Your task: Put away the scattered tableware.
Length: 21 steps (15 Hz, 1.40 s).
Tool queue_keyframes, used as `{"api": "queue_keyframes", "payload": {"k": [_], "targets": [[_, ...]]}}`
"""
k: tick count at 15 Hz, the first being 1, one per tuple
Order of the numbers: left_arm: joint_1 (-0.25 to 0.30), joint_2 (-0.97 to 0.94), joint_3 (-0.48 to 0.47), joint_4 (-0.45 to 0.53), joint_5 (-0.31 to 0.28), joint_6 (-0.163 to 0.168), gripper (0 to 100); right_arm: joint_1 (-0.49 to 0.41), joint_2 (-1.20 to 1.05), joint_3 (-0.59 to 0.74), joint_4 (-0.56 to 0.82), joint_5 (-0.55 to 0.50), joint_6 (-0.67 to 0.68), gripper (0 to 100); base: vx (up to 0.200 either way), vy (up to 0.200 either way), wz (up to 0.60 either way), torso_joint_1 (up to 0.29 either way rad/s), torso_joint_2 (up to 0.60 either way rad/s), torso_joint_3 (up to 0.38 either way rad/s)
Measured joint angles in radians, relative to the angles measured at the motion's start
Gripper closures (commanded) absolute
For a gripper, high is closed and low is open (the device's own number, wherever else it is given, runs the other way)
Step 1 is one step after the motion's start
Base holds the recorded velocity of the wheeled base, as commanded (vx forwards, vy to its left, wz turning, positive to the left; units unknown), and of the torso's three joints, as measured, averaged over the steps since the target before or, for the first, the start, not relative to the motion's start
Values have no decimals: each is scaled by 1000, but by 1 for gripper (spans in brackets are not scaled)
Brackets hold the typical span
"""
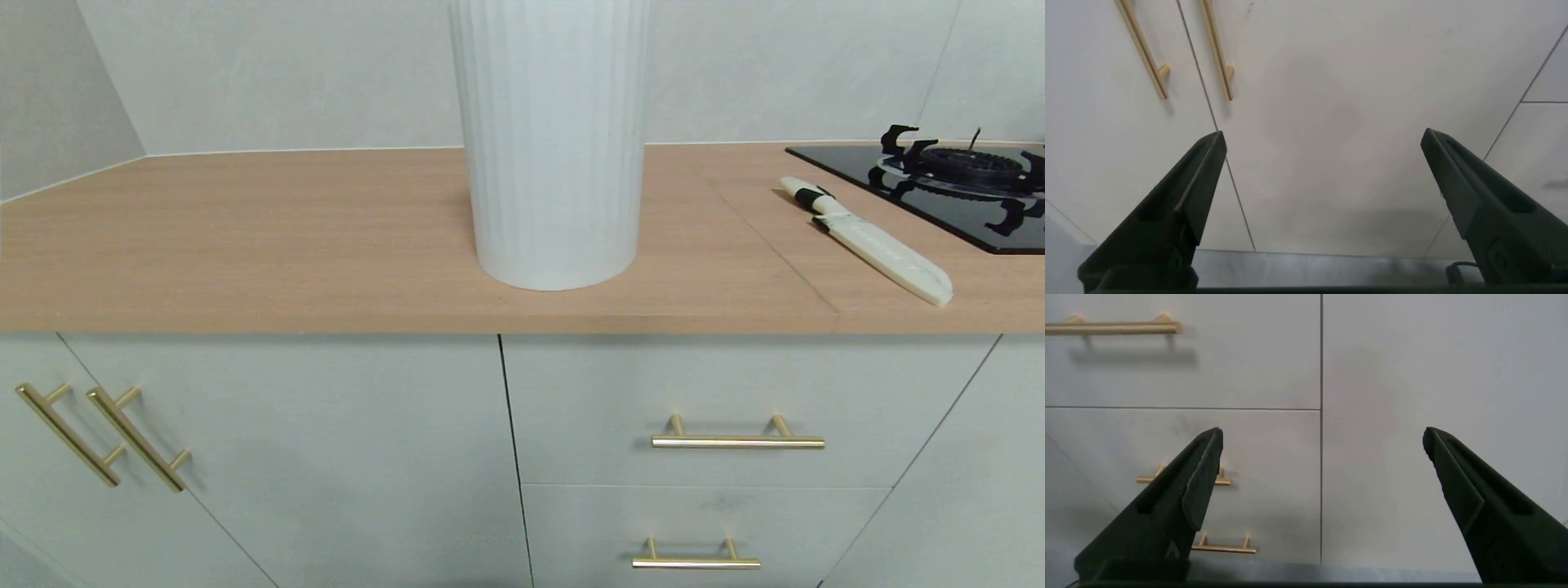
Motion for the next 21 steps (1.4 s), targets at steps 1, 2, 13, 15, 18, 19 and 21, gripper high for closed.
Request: {"api": "queue_keyframes", "payload": {"k": [1, 2, 13, 15, 18, 19, 21], "targets": [[0, 0, 0, 0, 0, 0, 0, 0, 0, 0, 0, 0, -1, 0, 0, 0, 0, 0, 0, 0], [0, 0, 0, 0, 0, 0, 0, -1, 0, 0, 0, 0, 0, 0, 0, 0, 0, 0, 0, 0], [0, 0, 0, 0, 0, 0, 0, 0, 0, 0, 0, 1, -9, 0, 0, 0, 0, 41, -127, -120], [0, 0, 0, 0, 0, 0, 0, 0, 0, 0, -1, 1, -9, 0, 0, 0, 0, 129, -540, -305], [0, 0, 0, 0, 0, 0, 0, 0, 0, 0, -1, 1, -9, 0, 0, 0, 0, 162, -473, -294], [0, 0, 0, 0, 0, 0, 0, 0, 0, 0, -1, 1, -9, 0, 0, 0, 0, 178, -466, -290], [0, 0, 0, 0, 0, 0, 0, 0, 0, 0, -1, 1, -8, 0, 0, 0, 0, 181, -471, -291]]}}
